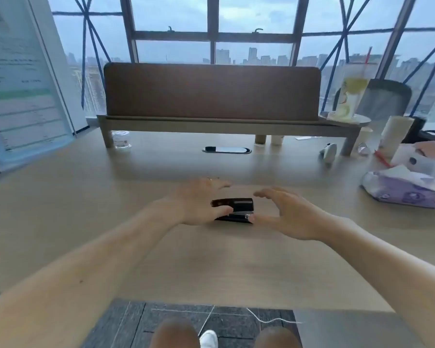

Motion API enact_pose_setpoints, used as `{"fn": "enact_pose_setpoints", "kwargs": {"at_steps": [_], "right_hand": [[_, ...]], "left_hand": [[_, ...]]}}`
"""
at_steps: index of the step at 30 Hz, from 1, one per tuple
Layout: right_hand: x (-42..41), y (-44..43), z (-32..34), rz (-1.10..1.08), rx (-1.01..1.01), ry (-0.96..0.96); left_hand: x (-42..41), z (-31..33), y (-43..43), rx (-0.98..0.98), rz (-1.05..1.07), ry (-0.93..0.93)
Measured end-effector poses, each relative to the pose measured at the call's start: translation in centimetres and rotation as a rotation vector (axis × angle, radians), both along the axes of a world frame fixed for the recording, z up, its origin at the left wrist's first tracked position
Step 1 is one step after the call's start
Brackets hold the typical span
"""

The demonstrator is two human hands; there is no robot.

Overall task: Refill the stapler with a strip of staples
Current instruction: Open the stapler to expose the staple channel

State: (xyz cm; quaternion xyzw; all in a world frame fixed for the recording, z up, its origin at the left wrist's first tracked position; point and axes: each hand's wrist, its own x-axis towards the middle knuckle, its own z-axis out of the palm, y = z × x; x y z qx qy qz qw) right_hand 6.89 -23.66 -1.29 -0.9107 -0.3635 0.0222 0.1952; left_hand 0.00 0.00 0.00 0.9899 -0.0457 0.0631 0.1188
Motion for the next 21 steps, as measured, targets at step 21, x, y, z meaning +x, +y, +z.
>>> {"fn": "enact_pose_setpoints", "kwargs": {"at_steps": [21], "right_hand": [[6.4, 3.0, -7.5, -0.096, 0.591, 0.196]], "left_hand": [[5.7, -5.9, -3.4, -0.298, 0.144, -0.349]]}}
